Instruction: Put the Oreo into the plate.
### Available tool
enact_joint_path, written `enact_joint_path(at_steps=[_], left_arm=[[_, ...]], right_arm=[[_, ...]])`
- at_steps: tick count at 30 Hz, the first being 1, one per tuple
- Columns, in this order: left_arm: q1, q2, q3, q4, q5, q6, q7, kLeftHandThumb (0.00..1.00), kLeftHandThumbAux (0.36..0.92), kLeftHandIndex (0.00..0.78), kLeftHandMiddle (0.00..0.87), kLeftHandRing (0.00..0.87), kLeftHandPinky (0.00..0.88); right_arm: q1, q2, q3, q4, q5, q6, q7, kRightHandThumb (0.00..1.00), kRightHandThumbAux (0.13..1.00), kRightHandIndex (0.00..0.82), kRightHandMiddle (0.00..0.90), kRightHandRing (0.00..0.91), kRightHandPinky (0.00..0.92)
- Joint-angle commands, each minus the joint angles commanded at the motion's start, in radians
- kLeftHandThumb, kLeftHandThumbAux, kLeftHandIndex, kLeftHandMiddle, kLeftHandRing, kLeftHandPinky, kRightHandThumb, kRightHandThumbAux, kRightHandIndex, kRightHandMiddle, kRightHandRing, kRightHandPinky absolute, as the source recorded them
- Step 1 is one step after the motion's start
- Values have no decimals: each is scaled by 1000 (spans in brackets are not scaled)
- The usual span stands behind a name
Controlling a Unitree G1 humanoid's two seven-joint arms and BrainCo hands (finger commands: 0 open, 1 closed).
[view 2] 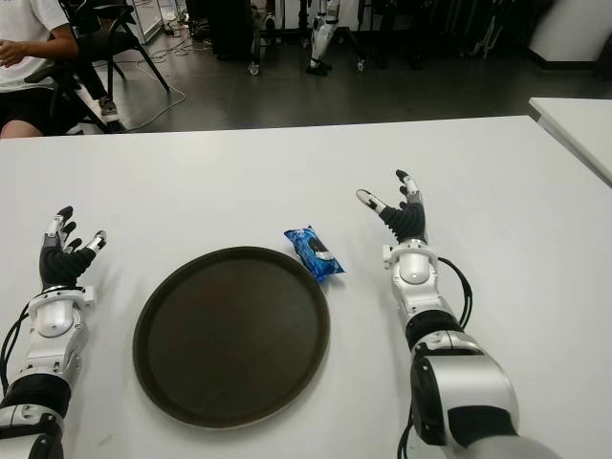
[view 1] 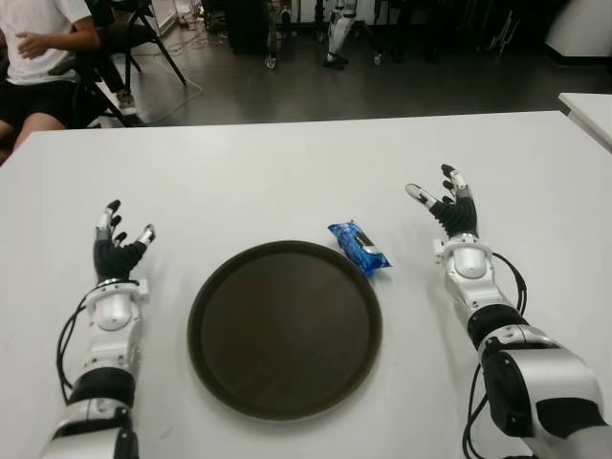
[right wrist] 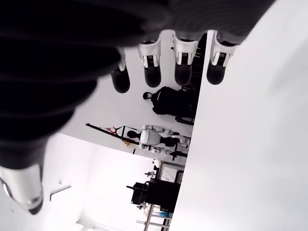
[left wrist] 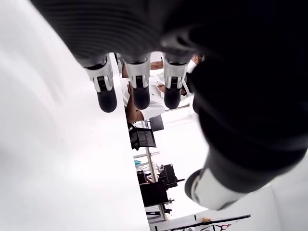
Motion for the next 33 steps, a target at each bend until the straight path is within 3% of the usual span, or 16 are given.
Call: enact_joint_path(at_steps=[21, 33], left_arm=[[2, -1, 0, -10, 1, 14, 3, 0, 817, 5, 21, 2, 4], [6, -6, 2, -18, -2, 20, 2, 0, 838, 14, 30, 10, 13]], right_arm=[[2, -3, 6, -1, -8, -4, -7, 0, 588, 56, 25, 0, 0], [6, -3, -7, -1, 8, -26, 21, 0, 625, 51, 31, 3, 0]])
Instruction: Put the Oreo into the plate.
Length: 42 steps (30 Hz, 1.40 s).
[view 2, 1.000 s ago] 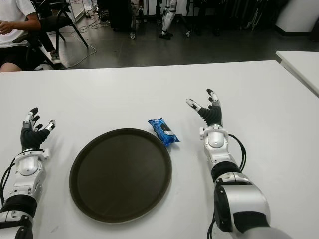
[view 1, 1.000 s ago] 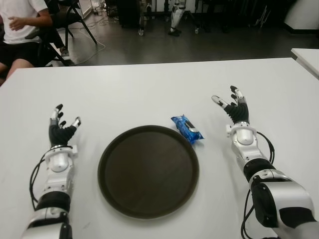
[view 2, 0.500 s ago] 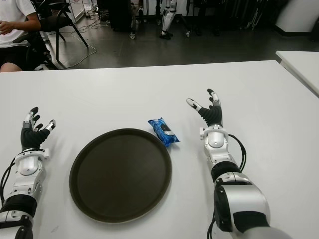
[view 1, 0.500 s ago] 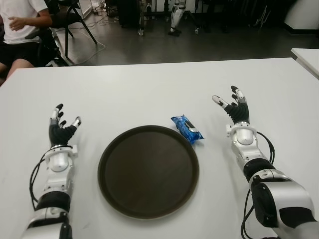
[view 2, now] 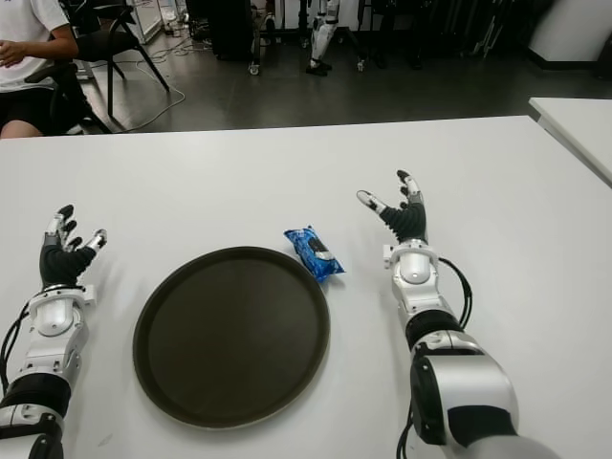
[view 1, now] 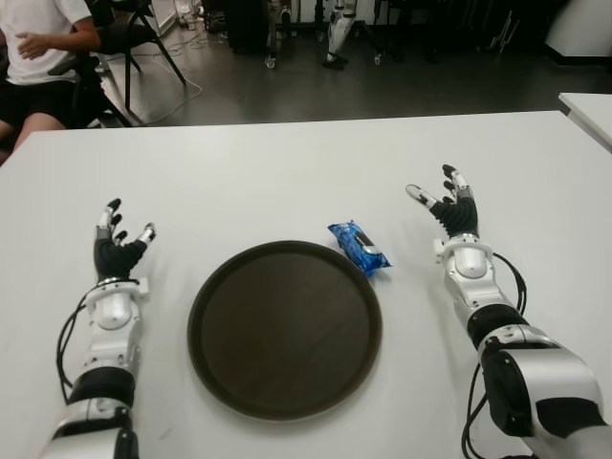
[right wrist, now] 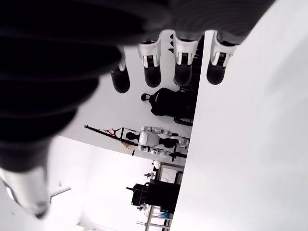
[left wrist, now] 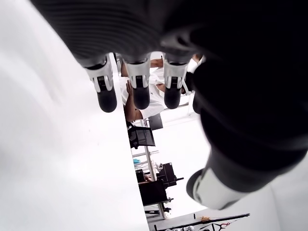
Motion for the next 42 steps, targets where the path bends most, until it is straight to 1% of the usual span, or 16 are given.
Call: enact_joint_path(at_steps=[8, 12, 15, 19, 23, 26, 30, 35, 38, 40, 42], left_arm=[[1, 0, 0, 1, 3, -5, 4, 0, 840, 15, 30, 15, 13], [2, -1, 0, -1, 3, -5, 6, 0, 840, 17, 30, 11, 7], [6, -1, -3, -8, 4, -3, 2, 0, 839, 15, 25, 5, 6], [3, 0, -5, -6, 3, -1, -6, 0, 841, 12, 22, 5, 5], [2, -1, -2, -4, -2, -1, -8, 0, 844, 13, 28, 13, 10], [3, -2, -1, -3, -3, -4, -7, 0, 843, 14, 30, 17, 12], [2, -2, -1, 0, 0, -4, -3, 0, 827, 17, 30, 13, 4], [2, -1, -5, 2, 5, -1, -3, 0, 819, 17, 27, 5, 3], [2, 0, -8, 2, 7, -1, -5, 0, 820, 18, 26, 5, 4], [0, -1, -8, 2, 5, 1, -9, 0, 819, 16, 25, 5, 4], [-1, -2, -8, 7, 3, 1, -10, 0, 816, 15, 24, 5, 6]], right_arm=[[-1, -4, 11, 3, -14, -1, -10, 0, 580, 42, 13, 0, 0], [-1, -4, 9, 4, -12, -3, -12, 0, 580, 39, 15, 0, 0], [0, -5, 11, 3, -15, -4, -13, 0, 561, 41, 21, 0, 0], [0, -7, 14, 2, -20, -4, -17, 0, 557, 44, 22, 0, 0], [-1, -8, 15, 3, -21, 0, -12, 0, 580, 49, 30, 3, 0], [0, -12, 25, 2, -32, 2, -8, 0, 579, 49, 34, 9, 0], [6, -42, 102, -34, -104, 57, 26, 0, 568, 49, 36, 12, 0], [-1, -65, 193, -117, -186, 174, 75, 0, 587, 45, 35, 20, 3], [6, -71, 232, -175, -223, 231, 87, 0, 608, 44, 36, 28, 10], [3, -69, 266, -205, -260, 274, 87, 0, 623, 44, 41, 35, 19], [11, -63, 301, -256, -297, 322, 82, 0, 634, 44, 46, 43, 28]])
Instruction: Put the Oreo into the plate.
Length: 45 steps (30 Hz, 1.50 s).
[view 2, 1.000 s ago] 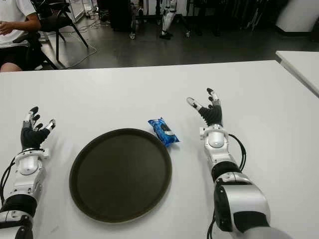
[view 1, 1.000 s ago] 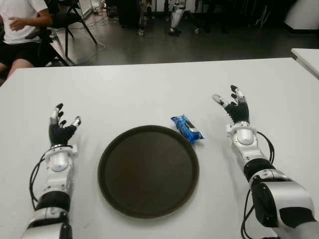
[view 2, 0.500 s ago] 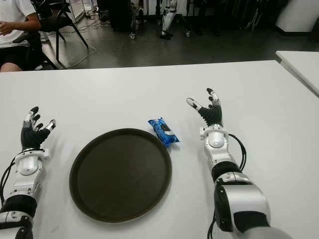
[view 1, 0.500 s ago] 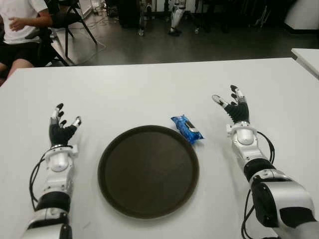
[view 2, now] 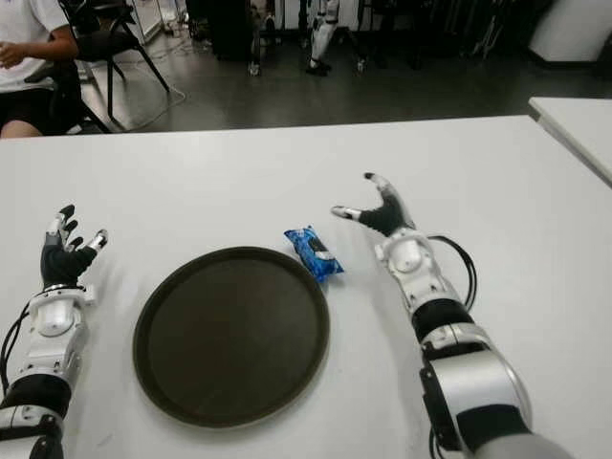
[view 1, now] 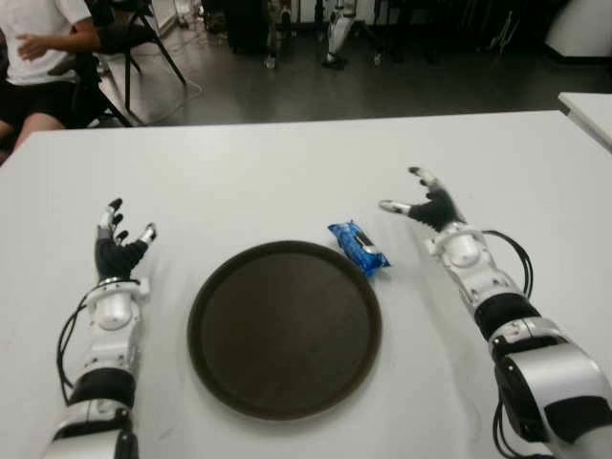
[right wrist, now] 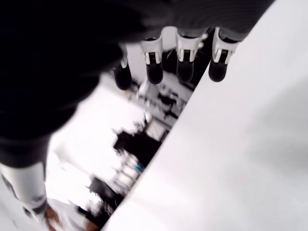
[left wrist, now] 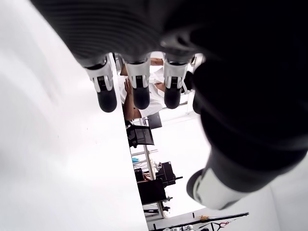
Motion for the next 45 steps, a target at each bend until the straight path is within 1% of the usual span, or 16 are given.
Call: enact_joint_path(at_steps=[2, 6, 8, 14, 17, 22, 27, 31, 35, 42, 45], left_arm=[[-1, 0, 0, 4, 0, -1, 0, 0, 806, 13, 24, 6, 8], [0, 1, -3, 8, 8, -2, 9, 0, 793, 16, 26, 5, 2], [-1, 0, -5, 8, 12, -1, 14, 0, 799, 21, 30, 6, 3], [2, -3, -7, -1, 19, 5, 21, 0, 821, 26, 34, 10, 3], [3, -6, -8, -8, 18, 12, 22, 0, 819, 26, 35, 11, 1], [6, -11, -8, -19, 13, 20, 21, 0, 821, 20, 30, 10, 1], [7, -12, -7, -24, 16, 27, 25, 0, 801, 14, 21, 1, 0], [7, -13, -7, -25, 17, 29, 25, 0, 791, 16, 21, 2, 1], [7, -14, -8, -24, 18, 28, 28, 0, 792, 19, 27, 9, 10], [5, -11, -8, -20, 19, 29, 32, 0, 787, 21, 30, 10, 2], [5, -11, -7, -19, 17, 29, 31, 0, 796, 19, 26, 8, 0]], right_arm=[[17, 3, 23, -55, -25, 41, -3, 0, 643, 46, 52, 53, 39], [126, 25, 53, -255, -42, 76, 0, 0, 653, 50, 61, 68, 61], [153, 23, 57, -315, -39, 89, 16, 0, 658, 48, 62, 71, 65], [157, 24, 81, -367, -55, 153, 62, 0, 654, 43, 62, 65, 69], [172, 22, 103, -430, -78, 203, 92, 0, 649, 38, 59, 58, 61], [196, 12, 121, -519, -94, 260, 140, 0, 659, 34, 61, 58, 56], [205, 11, 129, -550, -101, 288, 162, 0, 668, 32, 75, 70, 64], [207, 9, 145, -579, -119, 326, 180, 0, 671, 35, 75, 73, 66], [214, 6, 165, -634, -151, 381, 199, 0, 681, 33, 64, 61, 50], [220, 6, 203, -721, -211, 502, 247, 0, 679, 13, 38, 34, 22], [224, 5, 212, -741, -224, 525, 251, 0, 672, 5, 26, 17, 9]])
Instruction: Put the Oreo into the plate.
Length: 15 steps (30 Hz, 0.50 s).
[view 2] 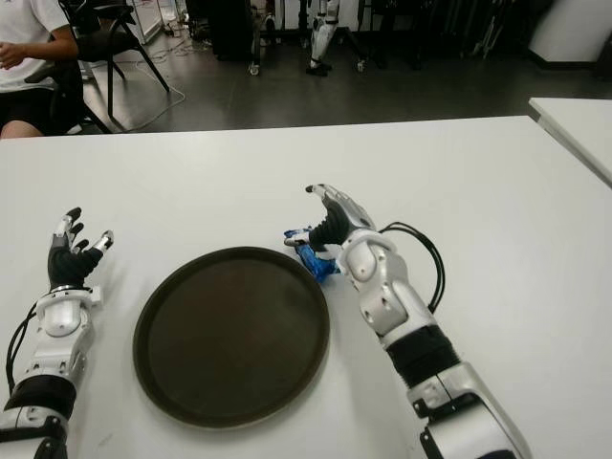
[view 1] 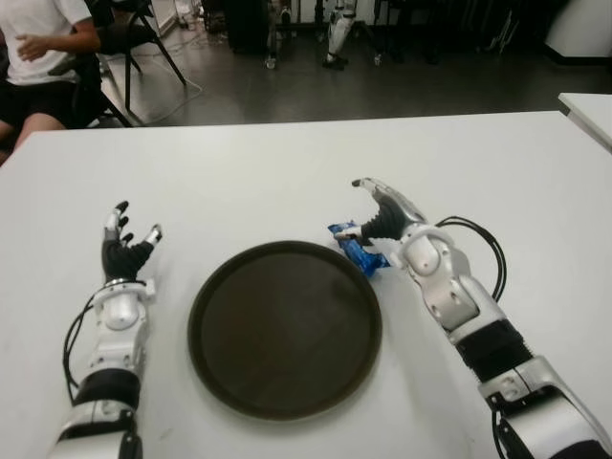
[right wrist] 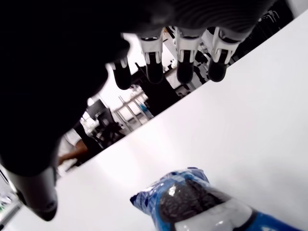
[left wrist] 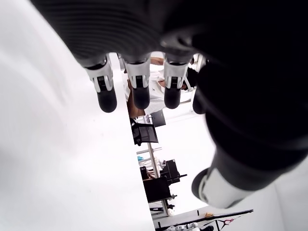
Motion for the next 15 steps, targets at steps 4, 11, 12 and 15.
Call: enact_joint_path(at_steps=[4, 11, 12, 15], left_arm=[[2, 0, -2, -2, -1, 1, -5, 0, 798, 17, 17, 2, 0], [2, 0, -6, -7, 3, 1, -8, 0, 784, 21, 15, 0, 0], [3, -1, -7, -10, 3, 0, -9, 0, 784, 21, 15, 0, 0], [5, -4, -8, -14, 0, -2, -13, 0, 784, 21, 16, 0, 0]], right_arm=[[3, -10, 29, -24, -41, 44, 16, 0, 651, 1, 8, 4, 2], [7, -14, 63, -66, -91, 111, 61, 0, 614, 0, 0, 0, 0], [8, -14, 69, -69, -99, 117, 65, 0, 612, 0, 0, 0, 0], [7, -15, 91, -63, -122, 122, 61, 0, 611, 0, 0, 0, 0]])
